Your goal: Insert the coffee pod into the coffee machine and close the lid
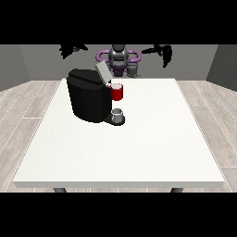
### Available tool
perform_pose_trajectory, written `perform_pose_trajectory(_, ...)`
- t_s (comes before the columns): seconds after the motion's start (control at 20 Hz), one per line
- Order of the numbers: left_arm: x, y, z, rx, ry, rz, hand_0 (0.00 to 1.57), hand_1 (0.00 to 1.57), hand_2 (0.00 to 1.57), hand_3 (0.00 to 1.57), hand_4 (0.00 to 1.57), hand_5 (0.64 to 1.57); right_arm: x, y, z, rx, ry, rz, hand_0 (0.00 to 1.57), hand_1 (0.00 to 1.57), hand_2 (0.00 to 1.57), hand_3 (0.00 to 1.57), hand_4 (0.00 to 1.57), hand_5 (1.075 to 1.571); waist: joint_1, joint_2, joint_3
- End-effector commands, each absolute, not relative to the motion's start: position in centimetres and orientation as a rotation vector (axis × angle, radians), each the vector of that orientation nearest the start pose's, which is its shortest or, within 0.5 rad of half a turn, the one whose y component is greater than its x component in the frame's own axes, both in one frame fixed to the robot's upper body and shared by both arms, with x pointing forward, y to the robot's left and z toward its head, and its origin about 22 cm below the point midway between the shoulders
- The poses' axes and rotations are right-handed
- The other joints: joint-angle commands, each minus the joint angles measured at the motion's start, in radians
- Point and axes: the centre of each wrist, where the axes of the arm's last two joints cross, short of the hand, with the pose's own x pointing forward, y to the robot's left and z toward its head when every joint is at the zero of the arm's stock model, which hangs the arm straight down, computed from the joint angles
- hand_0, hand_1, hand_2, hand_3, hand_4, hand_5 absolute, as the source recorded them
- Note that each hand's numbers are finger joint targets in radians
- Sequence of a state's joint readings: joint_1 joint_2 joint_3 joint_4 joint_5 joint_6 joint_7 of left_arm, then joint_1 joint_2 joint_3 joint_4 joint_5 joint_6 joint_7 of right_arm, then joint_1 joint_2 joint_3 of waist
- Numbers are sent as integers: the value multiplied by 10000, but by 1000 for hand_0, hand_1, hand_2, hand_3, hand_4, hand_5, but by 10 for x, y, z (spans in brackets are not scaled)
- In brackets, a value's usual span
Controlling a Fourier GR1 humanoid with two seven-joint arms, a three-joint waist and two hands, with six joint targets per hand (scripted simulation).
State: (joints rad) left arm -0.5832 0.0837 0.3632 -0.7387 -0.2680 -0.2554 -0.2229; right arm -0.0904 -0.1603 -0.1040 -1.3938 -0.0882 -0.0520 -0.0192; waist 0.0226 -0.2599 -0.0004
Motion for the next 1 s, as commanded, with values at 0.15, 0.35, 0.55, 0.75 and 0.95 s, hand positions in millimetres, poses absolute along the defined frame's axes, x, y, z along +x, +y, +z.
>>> perform_pose_trajectory(0.15, 350, 248, -41, -1398, -14142, -1548, 0, 0, 0, 0, 140, 1571, 285, -273, 33, -718, -15715, 156, 0, 0, 0, 0, 0, 1571, 626, -197, 5)
perform_pose_trajectory(0.35, 335, 249, -44, -1325, -15059, -1766, 0, 0, 0, 0, 0, 1571, 292, -262, 43, -522, -16170, 1032, 0, 0, 0, 0, 0, 1571, 798, 453, 4)
perform_pose_trajectory(0.55, 341, 231, -24, -2152, -14882, -2126, 0, 0, 0, 0, 112, 1571, 303, -277, 46, -1050, -16064, 1575, 0, 0, 0, 0, 239, 1571, 1453, 308, 9)
perform_pose_trajectory(0.75, 323, 263, -23, -1317, -15096, -1275, 0, 0, 0, 0, 0, 1571, 295, -233, 42, -143, -16355, 1955, 0, 0, 0, 0, 0, 1571, 842, 823, 5)
perform_pose_trajectory(0.95, 314, 236, -23, -1532, -15270, -1047, 0, 0, 0, 0, 0, 1571, 318, -230, 52, -59, -16345, 1752, 0, 0, 0, 0, 0, 1571, 1093, 1247, 5)
